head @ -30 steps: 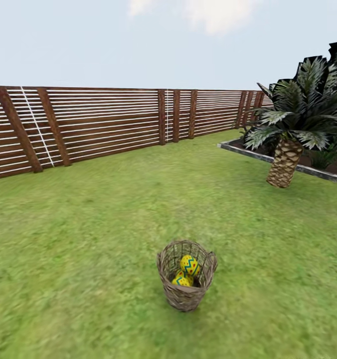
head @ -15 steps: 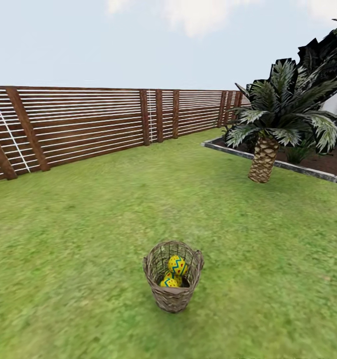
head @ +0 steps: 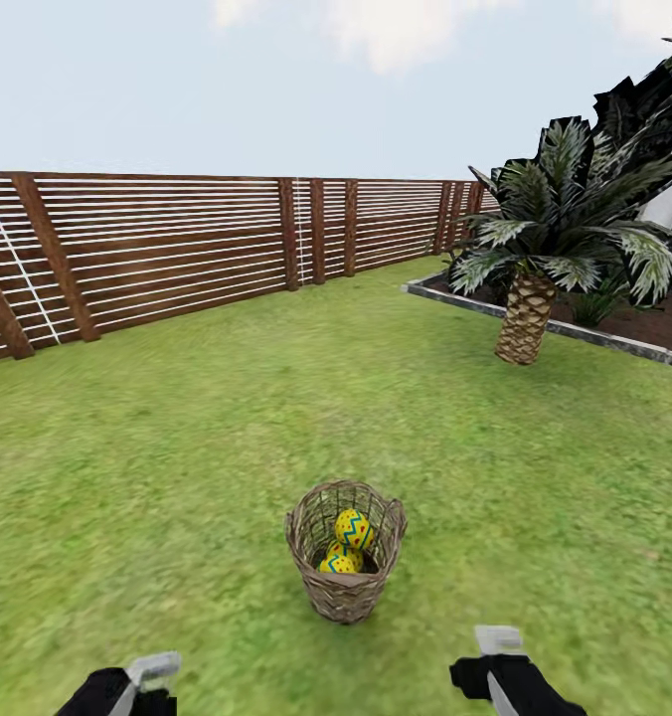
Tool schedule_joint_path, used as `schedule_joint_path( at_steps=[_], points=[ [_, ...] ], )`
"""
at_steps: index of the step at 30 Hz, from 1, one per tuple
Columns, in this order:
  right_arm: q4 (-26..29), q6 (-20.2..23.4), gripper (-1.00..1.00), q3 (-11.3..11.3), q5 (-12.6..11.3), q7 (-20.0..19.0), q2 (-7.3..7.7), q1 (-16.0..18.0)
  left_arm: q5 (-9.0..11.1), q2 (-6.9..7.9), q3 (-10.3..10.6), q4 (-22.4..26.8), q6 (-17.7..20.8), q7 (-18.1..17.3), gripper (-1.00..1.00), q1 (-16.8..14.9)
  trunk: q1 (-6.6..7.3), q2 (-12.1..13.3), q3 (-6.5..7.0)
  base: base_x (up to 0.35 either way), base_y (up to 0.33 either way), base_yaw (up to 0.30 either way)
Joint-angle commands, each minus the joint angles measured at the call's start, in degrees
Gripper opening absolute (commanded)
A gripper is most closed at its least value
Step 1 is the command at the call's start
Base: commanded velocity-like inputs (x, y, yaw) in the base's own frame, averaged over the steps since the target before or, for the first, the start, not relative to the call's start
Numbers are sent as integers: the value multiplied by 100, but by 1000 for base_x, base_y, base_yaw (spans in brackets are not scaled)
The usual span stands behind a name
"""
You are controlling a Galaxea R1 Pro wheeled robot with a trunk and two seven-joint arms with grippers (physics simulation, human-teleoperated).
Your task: Take the three Easter eggs out of the wicker basket on the lawn in the garden, then place them on the lawn next to a single tree (choose any tree) so that all three eggs are next to the same tree and none are left in the basket.
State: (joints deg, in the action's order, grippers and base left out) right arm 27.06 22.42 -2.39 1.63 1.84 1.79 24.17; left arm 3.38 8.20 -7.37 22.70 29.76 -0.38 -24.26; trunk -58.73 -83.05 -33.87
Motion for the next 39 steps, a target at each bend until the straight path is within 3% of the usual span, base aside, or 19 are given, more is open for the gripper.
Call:
schedule_joint_path(
  at_steps=[1,3,6,9,13,15,16,19,26,39],
  points=[
    [11,50,100,-25,-8,51,-6,161,28,-60,-32,109,207,4,100,-187,0,-3,-8,0,0,0],
    [52,70,100,-35,-100,102,-12,422,30,-144,-48,221,388,18,100,-537,0,-3,-8,0,0,0],
    [93,99,100,-39,-416,138,-18,773,31,-177,-109,321,466,22,100,-893,0,-3,-8,0,0,0],
    [81,89,100,-35,-623,220,-12,1061,41,-186,-387,751,502,2,100,-1042,0,-3,-8,0,0,0],
    [103,108,100,-42,-691,596,31,1502,86,-239,-841,1848,557,-24,100,-1089,0,-3,-8,0,0,0],
    [103,112,100,-42,-695,798,32,1758,85,-328,-871,2501,569,-37,100,-1092,0,-3,-8,0,0,0],
    [107,113,100,-42,-696,1079,30,1978,81,-483,-876,3143,596,-39,100,-1087,0,-3,-8,0,0,0],
    [103,117,100,-31,-685,1309,9,2131,72,-672,-873,3631,615,-40,100,-1062,0,-3,-8,0,0,0],
    [89,385,100,1,-676,1376,-21,2171,74,-744,-623,3637,749,-49,100,-1055,0,-3,-8,187,-141,0],
    [86,387,100,2,-673,1380,-20,2171,78,-793,-590,3424,797,-50,100,-1055,0,-3,6,295,-97,82]
  ],
)
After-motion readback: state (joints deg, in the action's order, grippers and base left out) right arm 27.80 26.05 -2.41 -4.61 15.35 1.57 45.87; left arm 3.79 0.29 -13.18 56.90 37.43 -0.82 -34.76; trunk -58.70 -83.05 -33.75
